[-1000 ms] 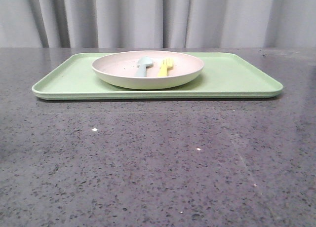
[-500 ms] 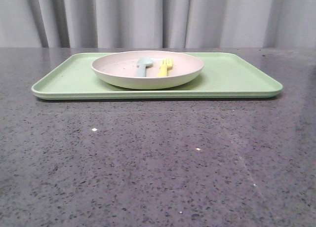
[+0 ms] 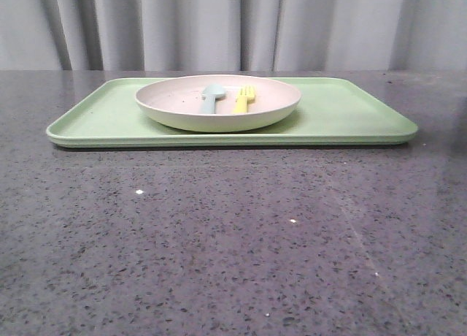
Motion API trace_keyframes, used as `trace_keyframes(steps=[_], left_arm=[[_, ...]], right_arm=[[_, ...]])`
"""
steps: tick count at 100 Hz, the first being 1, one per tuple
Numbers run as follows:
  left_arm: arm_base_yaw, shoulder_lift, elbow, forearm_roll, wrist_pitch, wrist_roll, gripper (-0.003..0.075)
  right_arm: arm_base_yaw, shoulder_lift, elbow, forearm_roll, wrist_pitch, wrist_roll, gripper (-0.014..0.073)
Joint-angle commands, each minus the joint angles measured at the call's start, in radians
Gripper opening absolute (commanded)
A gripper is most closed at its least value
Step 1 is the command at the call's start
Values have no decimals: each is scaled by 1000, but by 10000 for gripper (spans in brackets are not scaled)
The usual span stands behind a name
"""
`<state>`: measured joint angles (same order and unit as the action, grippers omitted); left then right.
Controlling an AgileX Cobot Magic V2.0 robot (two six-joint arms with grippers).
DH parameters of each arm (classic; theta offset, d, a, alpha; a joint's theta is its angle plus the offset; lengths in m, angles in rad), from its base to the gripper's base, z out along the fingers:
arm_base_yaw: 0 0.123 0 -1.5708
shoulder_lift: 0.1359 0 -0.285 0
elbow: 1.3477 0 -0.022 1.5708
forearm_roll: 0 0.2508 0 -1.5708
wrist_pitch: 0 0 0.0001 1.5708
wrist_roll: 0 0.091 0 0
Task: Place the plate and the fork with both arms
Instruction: 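Move the right gripper above the yellow fork on the plate, then lower the right gripper and grasp the yellow fork handle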
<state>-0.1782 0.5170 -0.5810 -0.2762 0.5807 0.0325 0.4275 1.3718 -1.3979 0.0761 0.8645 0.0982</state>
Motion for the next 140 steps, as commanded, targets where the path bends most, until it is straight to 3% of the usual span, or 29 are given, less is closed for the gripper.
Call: trace_keyframes(steps=[1,63,140], left_arm=[[4,2,-28,-14,-68,-6,-20],[4,2,-28,-17,-68,-6,-20],[4,2,-28,-18,-68,-6,-20]], right_arm=[[29,57,-114,4,-22,8,528],[80,577,-636,2,287,213,528],[88,697,-661,3,283,230,526]])
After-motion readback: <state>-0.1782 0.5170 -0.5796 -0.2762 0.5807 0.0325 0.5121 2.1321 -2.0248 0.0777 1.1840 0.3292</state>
